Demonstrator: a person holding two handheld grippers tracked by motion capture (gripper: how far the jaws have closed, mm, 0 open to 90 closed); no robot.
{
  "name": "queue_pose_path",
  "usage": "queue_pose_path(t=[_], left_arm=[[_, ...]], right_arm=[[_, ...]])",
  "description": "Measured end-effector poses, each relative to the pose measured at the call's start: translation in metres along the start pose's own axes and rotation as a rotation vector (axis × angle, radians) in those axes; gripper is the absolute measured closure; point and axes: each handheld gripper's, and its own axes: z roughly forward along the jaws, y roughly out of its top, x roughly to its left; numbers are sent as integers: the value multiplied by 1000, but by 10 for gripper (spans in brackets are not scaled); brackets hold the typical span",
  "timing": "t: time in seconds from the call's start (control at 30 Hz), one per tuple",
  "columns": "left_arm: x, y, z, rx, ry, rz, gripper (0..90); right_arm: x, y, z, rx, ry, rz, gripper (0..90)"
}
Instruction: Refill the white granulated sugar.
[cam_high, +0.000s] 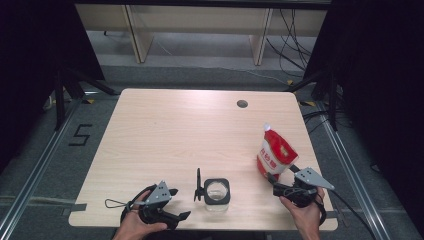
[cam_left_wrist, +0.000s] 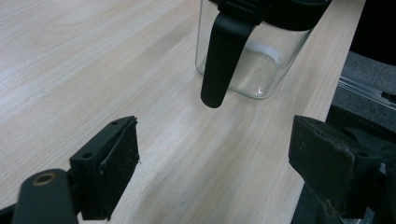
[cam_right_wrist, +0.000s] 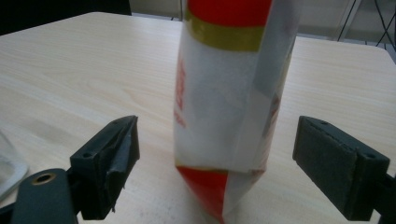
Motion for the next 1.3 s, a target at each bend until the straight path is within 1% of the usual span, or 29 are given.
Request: queue_pose_path(t=[0.03, 0.07, 0.1, 0.13, 0.17, 0.2, 0.23, 0.27, 0.33, 0.37, 0.47, 0.5, 0.6, 0.63, 0.67, 0.73, 0.77, 0.8, 0.83, 0.9, 0.93, 1.0, 1.03, 1.07, 1.13, 1.17, 1.2, 1.27, 1.3], left_arm=[[0, 0, 0, 3, 0, 3, 157], [0, -1, -1, 0, 0, 0, 157], [0, -1, -1, 1, 0, 1, 158], [1, -1, -2, 3, 5, 12, 158], [0, 0, -3, 4, -5, -1, 158], [0, 0, -2, 5, -4, 2, 158], [0, -1, -1, -8, -8, 2, 157], [1, -1, -1, 4, -1, 17, 158], [-1, 0, -1, 0, -7, 13, 158], [-2, -1, 0, -6, -10, -1, 158], [0, -1, -1, -1, -9, 12, 158], [-1, -1, -1, -1, -9, 5, 158], [-1, -1, 0, -9, -14, 0, 158], [-1, -1, 0, 1, -14, 12, 158], [-1, 0, 0, 5, -17, 5, 158], [-1, 0, 0, 8, -20, 15, 158], [1, 0, -1, 22, -11, 31, 158], [-1, 0, 0, 8, -18, 13, 158], [-1, 0, 0, 8, -18, 13, 158], [1, 0, 0, 8, -25, 42, 158], [0, -1, 0, 15, -21, 17, 158], [0, 0, 0, 12, -26, 23, 158], [-1, 0, 0, 16, -27, 6, 158], [-1, 0, 0, 16, -27, 6, 159], [2, 0, 0, 21, -30, 47, 159], [1, 0, 0, 16, -32, 38, 159], [1, 0, 0, 16, -31, 39, 159], [1, 0, 0, 21, -29, 46, 159], [1, 0, 0, 21, -30, 46, 159]], right_arm=[[3, 0, 1, 29, -6, 52, 155], [-2, 0, 4, 13, -4, 3, 155], [-3, 0, 8, -4, -19, -12, 156], [-2, 0, 9, 4, -23, -15, 155], [-2, 1, 11, 0, -28, -23, 156], [-4, 0, 15, -29, -31, -55, 156], [-3, 1, 16, -16, -37, -47, 156], [-2, 1, 18, -21, -33, -45, 156], [-4, 0, 23, -39, -30, -67, 156], [-4, 0, 24, -41, -23, -72, 156], [-4, 1, 28, -57, -8, -63, 161], [-5, 0, 29, -53, -20, -70, 158], [-6, -1, 32, -55, -19, -74, 157], [-7, -1, 33, -61, -19, -74, 158], [-8, -1, 33, -70, -22, -65, 159], [-8, -1, 35, -79, -15, -68, 160], [-8, -1, 35, -84, -11, -63, 161], [-9, -1, 36, -94, -3, -62, 162], [-9, -2, 37, -105, 0, -58, 165], [-8, -2, 37, -98, -6, -57, 168], [-8, -2, 38, -99, 1, -46, 171], [-8, -3, 38, -91, -3, -33, 176], [-8, -3, 39, -80, 1, -21, 181], [-10, -3, 40, -100, -9, -48, 183], [-12, -3, 42, -107, 5, -50, 192], [-12, -3, 42, -116, 4, -50, 197], [-10, -3, 43, -119, -10, -39, 200], [-11, -3, 43, -121, -12, -37, 212], [-13, -3, 45, -130, 3, -50, 215]])
